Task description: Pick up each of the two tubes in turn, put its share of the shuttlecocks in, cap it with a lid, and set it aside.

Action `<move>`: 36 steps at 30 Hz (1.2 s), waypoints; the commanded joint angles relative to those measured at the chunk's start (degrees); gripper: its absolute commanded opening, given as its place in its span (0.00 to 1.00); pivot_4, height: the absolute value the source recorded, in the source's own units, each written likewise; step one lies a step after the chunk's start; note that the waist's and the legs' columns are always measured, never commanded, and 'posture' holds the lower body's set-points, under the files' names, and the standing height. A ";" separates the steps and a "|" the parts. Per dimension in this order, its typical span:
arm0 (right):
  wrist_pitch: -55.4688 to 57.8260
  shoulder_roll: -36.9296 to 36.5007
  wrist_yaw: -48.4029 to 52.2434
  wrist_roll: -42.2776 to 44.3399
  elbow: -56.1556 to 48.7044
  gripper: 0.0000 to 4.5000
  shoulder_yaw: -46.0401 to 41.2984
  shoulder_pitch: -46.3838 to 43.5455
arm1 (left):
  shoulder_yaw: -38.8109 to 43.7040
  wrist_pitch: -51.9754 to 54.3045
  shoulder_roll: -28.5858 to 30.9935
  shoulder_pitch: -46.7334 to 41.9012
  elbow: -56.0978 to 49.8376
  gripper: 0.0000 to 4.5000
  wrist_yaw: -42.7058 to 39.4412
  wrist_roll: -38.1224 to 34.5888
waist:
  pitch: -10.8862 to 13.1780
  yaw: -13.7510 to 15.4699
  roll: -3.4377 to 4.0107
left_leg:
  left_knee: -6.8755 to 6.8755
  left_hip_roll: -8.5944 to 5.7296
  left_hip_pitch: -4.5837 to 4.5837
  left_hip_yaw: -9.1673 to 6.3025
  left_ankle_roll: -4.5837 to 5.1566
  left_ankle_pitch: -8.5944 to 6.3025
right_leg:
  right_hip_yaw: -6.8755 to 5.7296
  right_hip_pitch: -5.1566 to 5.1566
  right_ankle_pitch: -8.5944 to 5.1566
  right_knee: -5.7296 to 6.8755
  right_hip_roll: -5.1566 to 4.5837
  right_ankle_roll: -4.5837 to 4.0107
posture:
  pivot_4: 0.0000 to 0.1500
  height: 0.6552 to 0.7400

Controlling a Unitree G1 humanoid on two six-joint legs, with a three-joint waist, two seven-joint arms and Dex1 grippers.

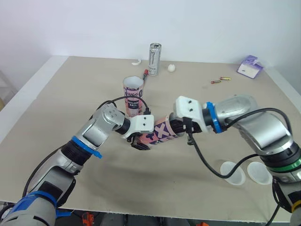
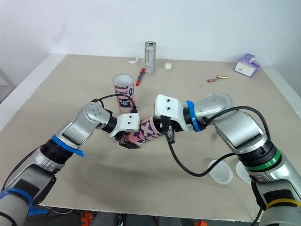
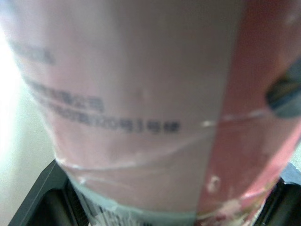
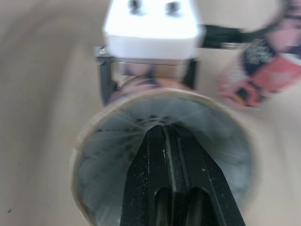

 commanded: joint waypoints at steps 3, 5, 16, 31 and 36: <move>-0.68 4.88 1.86 -6.05 4.09 0.04 5.02 -5.73 | -0.11 -0.26 -0.63 0.12 -0.53 0.82 0.98 0.60 | 0.00 0.00 0.00 | 0.02 0.00 0.00 -0.01 0.00 0.00 | -0.01 0.00 0.05 0.03 0.01 0.05 | 1.00 1.00; -1.68 6.02 3.61 -8.50 6.20 0.04 7.31 -6.95 | -0.13 -0.35 -0.83 0.11 -0.46 0.82 1.07 0.57 | -0.01 -0.06 0.00 | 0.04 0.03 0.01 0.00 0.01 0.01 | -0.01 0.00 0.08 0.03 0.03 0.03 | 1.00 1.00; 0.12 8.16 9.46 -8.65 7.93 0.04 3.33 -10.20 | -0.04 -0.22 -1.17 0.89 -0.79 0.82 1.55 0.60 | -0.02 -0.29 0.00 | 0.04 0.20 0.22 0.00 0.37 0.26 | -0.01 0.04 0.44 0.09 0.25 -0.31 | 1.00 1.00; 15.38 -7.24 7.89 9.35 -4.42 0.04 -30.16 7.25 | 1.15 -1.82 -1.06 1.16 0.94 0.82 1.79 -0.08 | 0.00 0.13 -0.03 | -0.06 -0.16 -0.12 -0.06 0.31 0.21 | -0.12 -0.02 0.15 -0.01 -0.22 0.10 | 1.00 1.00; 15.40 -8.36 5.58 9.11 -8.13 0.04 -42.36 25.23 | 10.27 -2.19 -8.49 3.99 -0.32 0.82 4.51 -11.28 | -0.02 0.06 0.00 | -0.03 -0.17 -0.05 0.02 0.31 0.22 | -0.07 0.00 0.16 -0.01 -0.27 0.10 | 1.00 1.00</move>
